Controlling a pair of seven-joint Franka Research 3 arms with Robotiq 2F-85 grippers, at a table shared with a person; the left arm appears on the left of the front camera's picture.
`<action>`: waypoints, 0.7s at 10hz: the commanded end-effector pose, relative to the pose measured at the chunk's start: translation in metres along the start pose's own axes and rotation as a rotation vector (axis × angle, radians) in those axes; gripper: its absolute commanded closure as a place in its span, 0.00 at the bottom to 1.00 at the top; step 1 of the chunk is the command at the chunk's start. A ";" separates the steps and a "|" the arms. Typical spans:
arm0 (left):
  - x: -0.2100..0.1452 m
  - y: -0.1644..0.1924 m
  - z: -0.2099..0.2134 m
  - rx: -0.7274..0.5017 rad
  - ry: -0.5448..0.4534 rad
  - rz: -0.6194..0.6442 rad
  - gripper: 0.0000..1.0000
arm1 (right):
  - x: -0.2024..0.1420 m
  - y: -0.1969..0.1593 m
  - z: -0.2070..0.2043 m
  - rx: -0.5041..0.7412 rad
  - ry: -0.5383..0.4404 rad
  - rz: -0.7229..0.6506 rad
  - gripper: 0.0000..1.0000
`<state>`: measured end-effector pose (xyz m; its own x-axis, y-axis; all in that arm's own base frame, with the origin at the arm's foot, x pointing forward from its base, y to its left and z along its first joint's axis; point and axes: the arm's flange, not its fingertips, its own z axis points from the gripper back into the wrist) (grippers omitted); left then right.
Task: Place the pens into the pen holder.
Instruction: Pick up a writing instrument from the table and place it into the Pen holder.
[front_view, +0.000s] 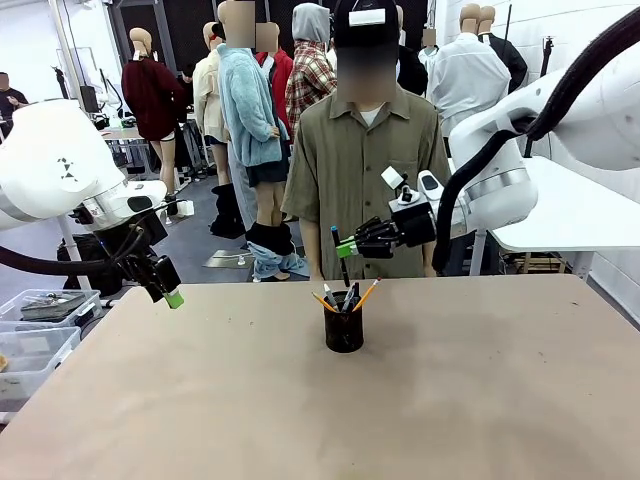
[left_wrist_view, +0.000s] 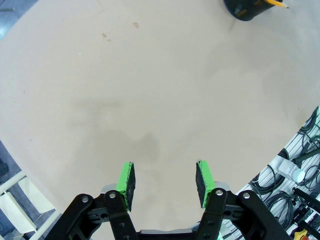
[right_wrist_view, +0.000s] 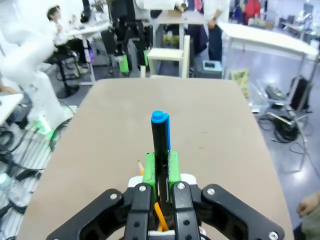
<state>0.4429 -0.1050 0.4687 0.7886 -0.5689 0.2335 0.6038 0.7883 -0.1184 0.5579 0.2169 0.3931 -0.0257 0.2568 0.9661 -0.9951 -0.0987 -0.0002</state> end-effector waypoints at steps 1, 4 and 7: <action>-0.001 0.001 0.001 0.010 0.006 0.001 0.36 | -0.010 -0.016 -0.007 0.036 -0.053 0.018 1.00; -0.001 0.001 0.001 0.010 0.006 0.001 0.36 | -0.028 -0.025 -0.016 0.059 -0.058 -0.022 1.00; -0.001 0.001 0.001 0.010 0.006 0.001 0.36 | -0.036 -0.023 -0.019 0.081 -0.057 -0.049 1.00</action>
<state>0.4429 -0.1050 0.4686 0.7886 -0.5689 0.2334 0.6038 0.7883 -0.1185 0.5767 0.2264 0.3525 0.0233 0.2217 0.9748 -0.9876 -0.1464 0.0569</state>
